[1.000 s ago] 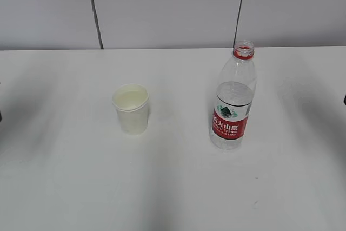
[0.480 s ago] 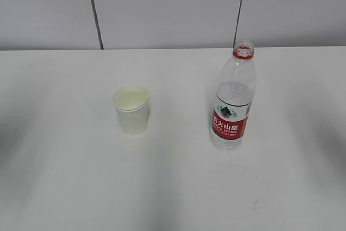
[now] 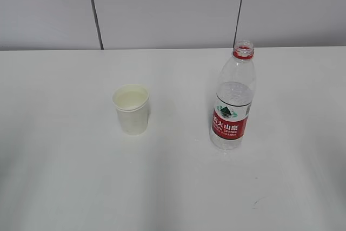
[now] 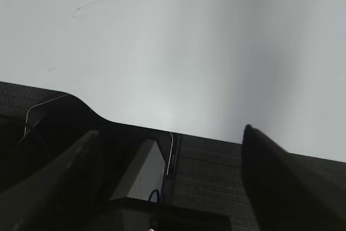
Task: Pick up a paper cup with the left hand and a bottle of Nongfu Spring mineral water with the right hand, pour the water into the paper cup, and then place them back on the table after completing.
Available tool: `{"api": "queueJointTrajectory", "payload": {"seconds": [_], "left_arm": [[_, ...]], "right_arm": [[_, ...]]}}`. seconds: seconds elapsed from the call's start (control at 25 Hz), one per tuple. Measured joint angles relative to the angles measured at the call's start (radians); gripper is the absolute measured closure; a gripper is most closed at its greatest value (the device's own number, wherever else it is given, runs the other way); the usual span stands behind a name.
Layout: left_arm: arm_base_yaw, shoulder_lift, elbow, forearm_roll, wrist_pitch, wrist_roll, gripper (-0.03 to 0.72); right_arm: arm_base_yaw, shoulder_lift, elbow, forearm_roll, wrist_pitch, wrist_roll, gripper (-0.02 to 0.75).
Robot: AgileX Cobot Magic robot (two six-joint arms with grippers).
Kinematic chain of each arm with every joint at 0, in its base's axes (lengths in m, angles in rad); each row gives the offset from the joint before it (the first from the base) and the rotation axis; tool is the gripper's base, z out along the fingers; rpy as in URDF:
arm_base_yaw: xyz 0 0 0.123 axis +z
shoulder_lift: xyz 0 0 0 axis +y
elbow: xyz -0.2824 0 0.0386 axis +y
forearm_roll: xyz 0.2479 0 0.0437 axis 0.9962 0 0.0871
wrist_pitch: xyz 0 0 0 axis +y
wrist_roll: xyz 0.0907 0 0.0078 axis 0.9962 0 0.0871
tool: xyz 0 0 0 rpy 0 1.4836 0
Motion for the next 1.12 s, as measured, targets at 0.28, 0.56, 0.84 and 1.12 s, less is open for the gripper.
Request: {"api": "queueJointTrajectory", "payload": {"seconds": [0.28,0.56,0.84,1.12], "left_arm": [[0.0,-0.299,0.029,-0.011,0.008,0.0,0.142],[0.0,-0.593,0.04,-0.011,-0.007,0.0,0.142],[0.0,-0.756,0.061,-0.011,-0.048,0.0,0.142],[0.0,-0.756,0.062,-0.014,-0.052,0.001,0.142]], "right_arm": [[0.0,-0.234,0.127,0.002,0.0,0.0,0.15],[0.0,-0.442,0.18,0.002,0.002,0.0,0.15],[0.0,-0.683,0.208,0.002,-0.041,0.037,0.15],[0.0,-0.823,0.212,-0.004,-0.052,0.08,0.15]]}}
